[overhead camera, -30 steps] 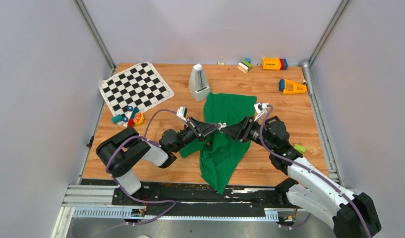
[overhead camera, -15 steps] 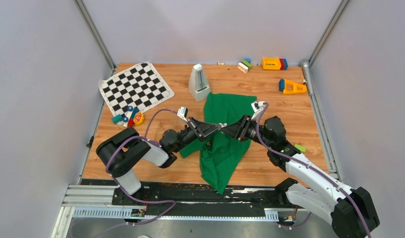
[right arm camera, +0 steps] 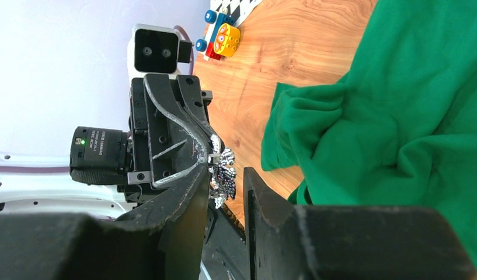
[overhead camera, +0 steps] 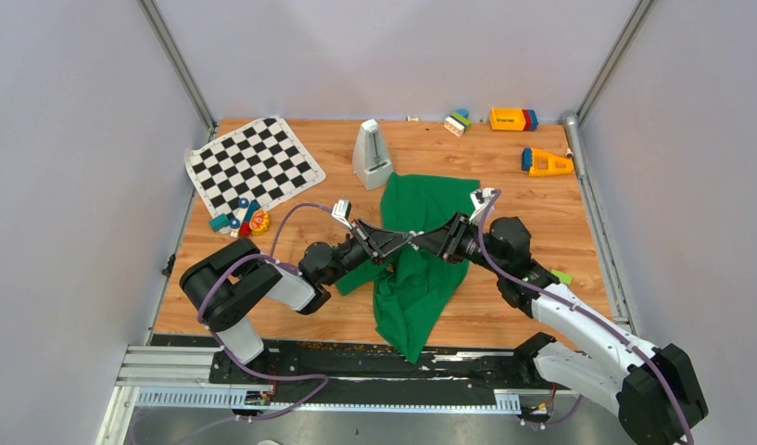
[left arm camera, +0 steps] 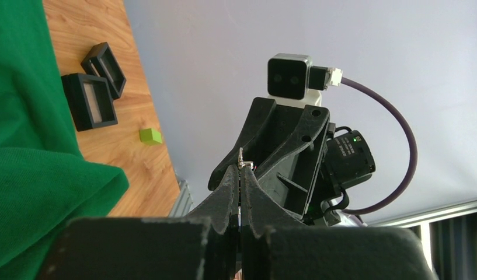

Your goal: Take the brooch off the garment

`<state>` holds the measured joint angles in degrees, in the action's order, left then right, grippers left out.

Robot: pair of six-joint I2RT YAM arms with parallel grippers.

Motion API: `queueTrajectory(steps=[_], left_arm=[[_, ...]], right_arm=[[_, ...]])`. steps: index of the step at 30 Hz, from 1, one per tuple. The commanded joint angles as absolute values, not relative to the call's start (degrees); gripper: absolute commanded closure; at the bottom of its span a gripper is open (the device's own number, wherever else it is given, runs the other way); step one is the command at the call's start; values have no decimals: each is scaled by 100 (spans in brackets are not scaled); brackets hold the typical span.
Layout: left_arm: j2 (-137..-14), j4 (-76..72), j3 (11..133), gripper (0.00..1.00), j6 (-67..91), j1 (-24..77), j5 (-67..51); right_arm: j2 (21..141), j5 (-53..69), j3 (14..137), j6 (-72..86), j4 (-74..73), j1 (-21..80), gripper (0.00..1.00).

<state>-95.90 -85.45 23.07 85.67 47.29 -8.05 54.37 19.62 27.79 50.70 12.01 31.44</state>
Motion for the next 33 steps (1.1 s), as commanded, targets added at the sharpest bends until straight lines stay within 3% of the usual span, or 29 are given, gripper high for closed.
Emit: queueTrajectory(steps=[1,9,17,18,20,29,33], left_arm=[[-9422,-8869,2485,100,8308,4803,-876],[-9283,-8869,2505,100,8128,4816,-896],[-9120,-8868,2426,100,7986,4825,-825],[-9104,-8873,2408,100,7971,4825,-808],[-9064,-8872,2370,100,7945,4825,-772],[-9097,-8868,2228,100,7980,4824,-626],[-9122,-8873,2224,100,7981,4825,-611]], right_arm=[[5501,1548,2875,5386,817,3142,73],[5495,1447,2799,5584,651,3138,83],[5379,1266,2743,5709,484,3137,79],[5336,1236,2720,5728,484,3140,76],[5262,1202,2679,5734,507,3130,58],[4852,1177,2578,5576,545,3129,48],[4664,1157,2533,5551,536,3129,26]])
